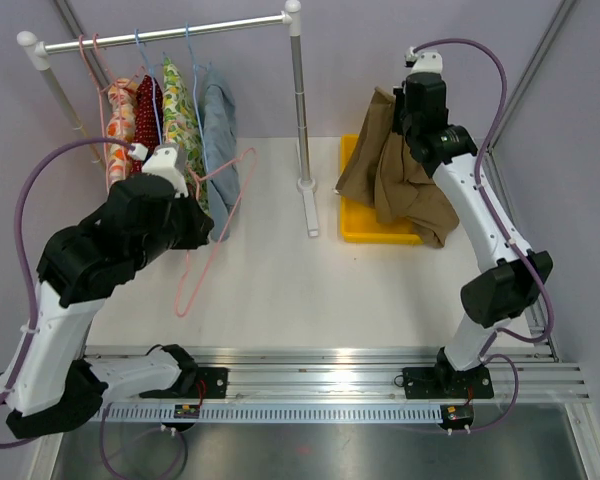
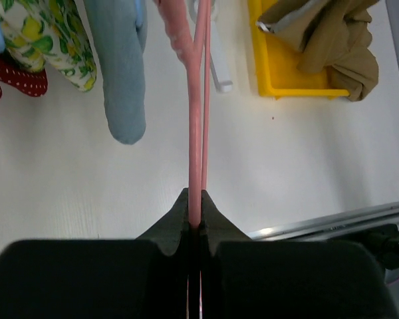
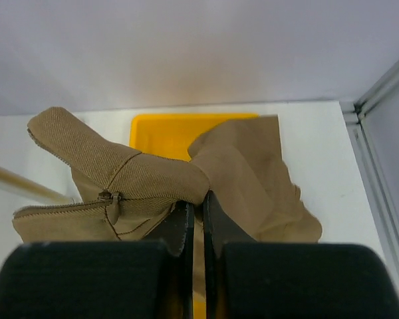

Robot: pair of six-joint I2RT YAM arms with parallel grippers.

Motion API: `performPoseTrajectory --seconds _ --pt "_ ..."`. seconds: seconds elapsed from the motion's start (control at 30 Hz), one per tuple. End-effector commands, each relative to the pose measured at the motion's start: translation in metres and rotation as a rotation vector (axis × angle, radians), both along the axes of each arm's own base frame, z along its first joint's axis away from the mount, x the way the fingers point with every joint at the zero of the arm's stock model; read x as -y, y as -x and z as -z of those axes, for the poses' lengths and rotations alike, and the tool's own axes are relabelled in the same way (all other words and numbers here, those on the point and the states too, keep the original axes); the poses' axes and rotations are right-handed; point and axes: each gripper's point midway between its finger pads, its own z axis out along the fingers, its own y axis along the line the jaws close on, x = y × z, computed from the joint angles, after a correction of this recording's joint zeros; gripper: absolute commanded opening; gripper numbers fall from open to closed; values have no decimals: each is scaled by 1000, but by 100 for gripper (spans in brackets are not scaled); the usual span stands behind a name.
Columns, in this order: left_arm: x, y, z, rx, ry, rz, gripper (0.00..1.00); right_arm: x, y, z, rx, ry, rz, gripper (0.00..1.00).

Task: Remove the skirt from the hanger

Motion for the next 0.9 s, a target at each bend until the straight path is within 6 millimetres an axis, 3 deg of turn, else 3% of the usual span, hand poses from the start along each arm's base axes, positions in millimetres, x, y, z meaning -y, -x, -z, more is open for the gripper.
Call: performPoseTrajectory --seconds 0.0,0.03,0.07,0.1,0.13,0.17,0.27,0.33,0.37,0.4,0.53,0.57,0.63,0.87 --pt "9 -38 -38 140 -18 -50 0 6 20 -25 149 -113 39 0" --pt "11 -46 -44 158 -36 -55 0 7 22 19 65 -93 49 0" --pt "7 -55 -48 177 -60 -90 0 8 24 38 29 -108 66 5" --pt "8 -62 -53 194 -74 -103 0 10 28 63 -33 -105 84 21" --pt "13 -76 -59 209 -93 -118 0 9 32 86 -92 -108 89 87" --pt "11 -85 -65 232 -117 -136 0 7 37 120 -174 -128 106 99" --pt "19 -123 -73 242 -130 -159 0 1 69 171 -317 -212 113 100" --pt "18 -141 -76 251 -120 -170 0 -15 84 179 -326 -307 46 99" --pt "26 -156 -79 275 -111 -155 0 -16 103 188 -340 -348 30 99" --pt "27 -163 -81 292 -106 -154 0 -28 110 187 -334 -395 -27 99" --pt "34 -205 -93 361 -82 -159 0 -36 144 188 -345 -448 -85 99" --pt "44 -222 -88 366 -86 -141 0 -36 152 185 -336 -451 -99 99" --pt "53 -236 -110 455 -69 -116 0 -39 164 184 -337 -457 -128 100" --pt "89 -285 -112 542 -31 -52 0 -44 186 160 -291 -500 -204 100"
